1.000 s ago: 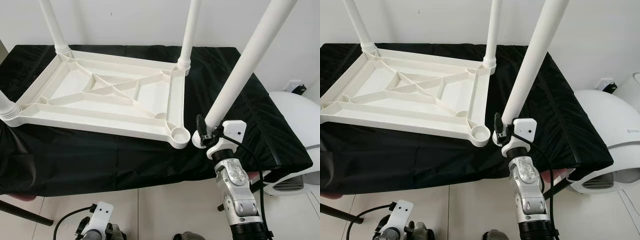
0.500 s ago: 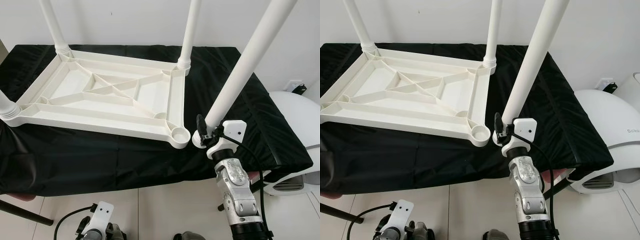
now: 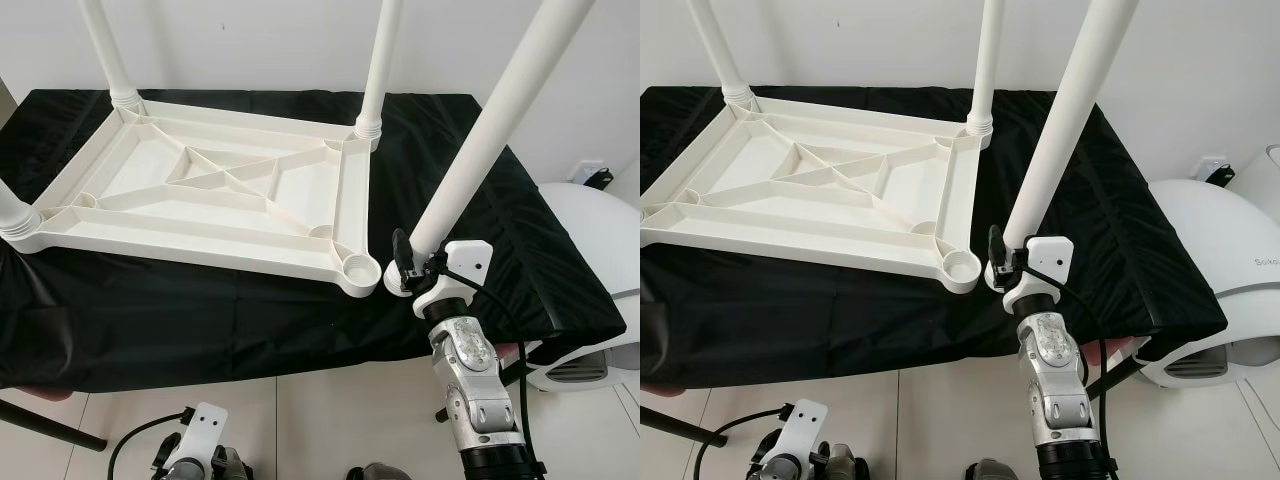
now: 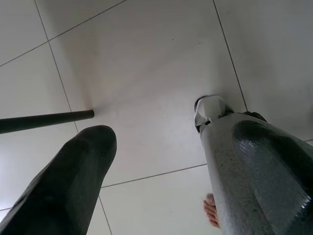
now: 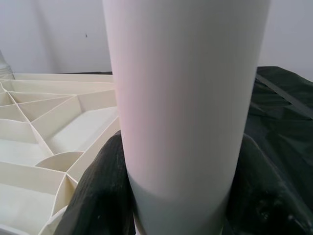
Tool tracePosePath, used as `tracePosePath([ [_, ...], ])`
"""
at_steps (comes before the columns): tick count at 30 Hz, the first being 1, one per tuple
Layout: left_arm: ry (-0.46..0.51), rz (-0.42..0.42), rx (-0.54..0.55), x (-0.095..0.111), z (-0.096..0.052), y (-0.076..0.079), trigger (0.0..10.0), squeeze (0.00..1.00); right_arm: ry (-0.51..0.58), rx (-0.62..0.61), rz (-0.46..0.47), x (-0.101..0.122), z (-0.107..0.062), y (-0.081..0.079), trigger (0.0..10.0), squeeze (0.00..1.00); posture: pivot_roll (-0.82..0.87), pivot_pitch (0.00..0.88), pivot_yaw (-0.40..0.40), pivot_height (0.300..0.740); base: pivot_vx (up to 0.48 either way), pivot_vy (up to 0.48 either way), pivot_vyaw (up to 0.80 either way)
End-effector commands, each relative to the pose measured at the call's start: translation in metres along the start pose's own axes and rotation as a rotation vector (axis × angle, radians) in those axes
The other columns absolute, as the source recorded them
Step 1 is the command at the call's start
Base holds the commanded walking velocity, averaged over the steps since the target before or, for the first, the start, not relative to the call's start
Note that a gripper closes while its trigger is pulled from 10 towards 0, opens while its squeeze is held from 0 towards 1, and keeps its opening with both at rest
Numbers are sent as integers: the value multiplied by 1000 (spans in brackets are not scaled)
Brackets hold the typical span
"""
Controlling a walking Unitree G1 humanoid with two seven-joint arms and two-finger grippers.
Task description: Building children table
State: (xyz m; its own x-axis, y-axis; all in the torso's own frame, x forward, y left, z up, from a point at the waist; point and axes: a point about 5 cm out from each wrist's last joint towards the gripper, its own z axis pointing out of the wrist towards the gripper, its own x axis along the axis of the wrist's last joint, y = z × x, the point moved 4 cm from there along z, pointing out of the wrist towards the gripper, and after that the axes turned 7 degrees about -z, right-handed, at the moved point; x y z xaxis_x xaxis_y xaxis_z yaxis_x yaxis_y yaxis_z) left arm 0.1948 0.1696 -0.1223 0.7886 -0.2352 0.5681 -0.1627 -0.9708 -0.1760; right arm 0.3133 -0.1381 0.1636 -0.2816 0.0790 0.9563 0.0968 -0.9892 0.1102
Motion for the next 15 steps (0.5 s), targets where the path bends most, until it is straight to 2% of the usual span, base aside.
tracePosePath([
  [1, -81, 1, -62, -22, -4, 11, 10000, 0, 11, -2, -1, 2, 1, 0, 10000, 0, 1, 103, 3, 740, 0, 0, 0],
  [15, -73, 0, -65, -20, -4, 13, 10000, 0, 12, -4, -2, 2, 1, 0, 10000, 0, 1, 108, 4, 740, 0, 0, 0],
])
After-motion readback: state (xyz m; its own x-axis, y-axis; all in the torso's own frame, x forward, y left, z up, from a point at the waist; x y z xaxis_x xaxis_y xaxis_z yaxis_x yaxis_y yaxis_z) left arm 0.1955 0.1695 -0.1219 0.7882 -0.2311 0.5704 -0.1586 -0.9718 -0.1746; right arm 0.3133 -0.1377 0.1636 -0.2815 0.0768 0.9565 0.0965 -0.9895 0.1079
